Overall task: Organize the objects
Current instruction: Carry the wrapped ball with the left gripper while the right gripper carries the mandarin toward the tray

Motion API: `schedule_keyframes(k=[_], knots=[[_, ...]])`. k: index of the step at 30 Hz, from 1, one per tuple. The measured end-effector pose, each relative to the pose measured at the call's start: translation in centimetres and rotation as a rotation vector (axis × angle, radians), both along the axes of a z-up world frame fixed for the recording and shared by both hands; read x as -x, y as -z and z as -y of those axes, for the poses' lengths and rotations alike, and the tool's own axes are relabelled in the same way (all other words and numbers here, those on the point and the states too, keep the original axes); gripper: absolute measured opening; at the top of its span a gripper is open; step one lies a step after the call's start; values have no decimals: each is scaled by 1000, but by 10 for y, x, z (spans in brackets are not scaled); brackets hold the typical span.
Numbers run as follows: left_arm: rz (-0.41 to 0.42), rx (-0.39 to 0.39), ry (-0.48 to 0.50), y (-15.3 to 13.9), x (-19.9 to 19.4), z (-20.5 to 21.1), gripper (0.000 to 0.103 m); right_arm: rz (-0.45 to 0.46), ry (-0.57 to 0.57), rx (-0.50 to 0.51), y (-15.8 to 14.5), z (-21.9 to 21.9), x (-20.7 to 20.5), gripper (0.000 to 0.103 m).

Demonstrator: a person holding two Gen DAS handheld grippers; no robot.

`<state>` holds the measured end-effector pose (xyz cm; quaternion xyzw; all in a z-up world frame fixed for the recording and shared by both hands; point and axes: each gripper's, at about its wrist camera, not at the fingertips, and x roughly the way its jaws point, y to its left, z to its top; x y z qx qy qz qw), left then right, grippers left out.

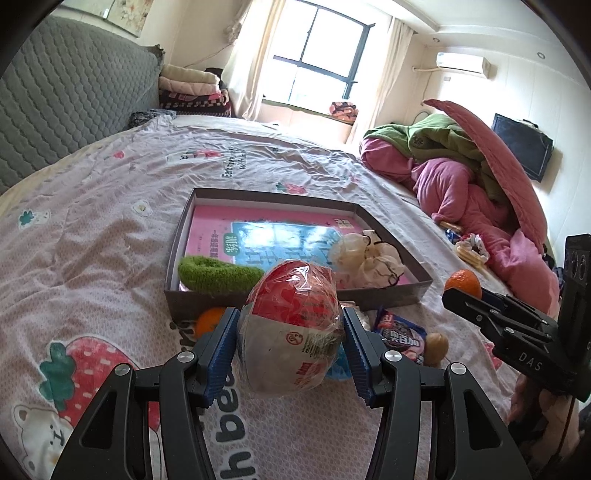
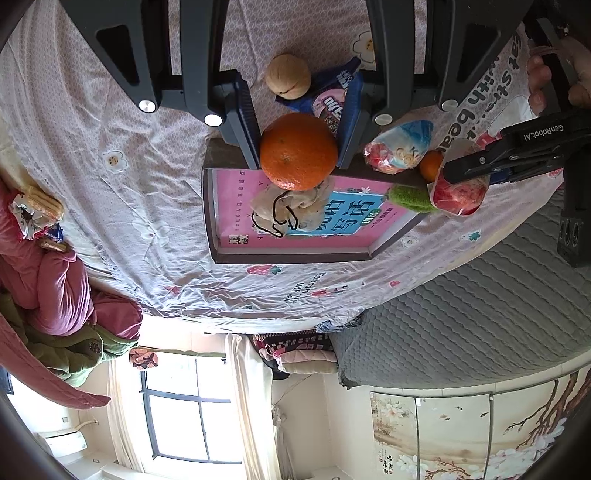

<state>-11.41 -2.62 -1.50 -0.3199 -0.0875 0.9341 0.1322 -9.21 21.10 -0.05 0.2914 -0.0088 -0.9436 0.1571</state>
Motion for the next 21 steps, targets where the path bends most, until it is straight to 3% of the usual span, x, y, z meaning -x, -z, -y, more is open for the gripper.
schedule_keyframes(k=[21], knots=[[7,29,-16,6,38,1,56,21,0,-34,2,9,43,41]])
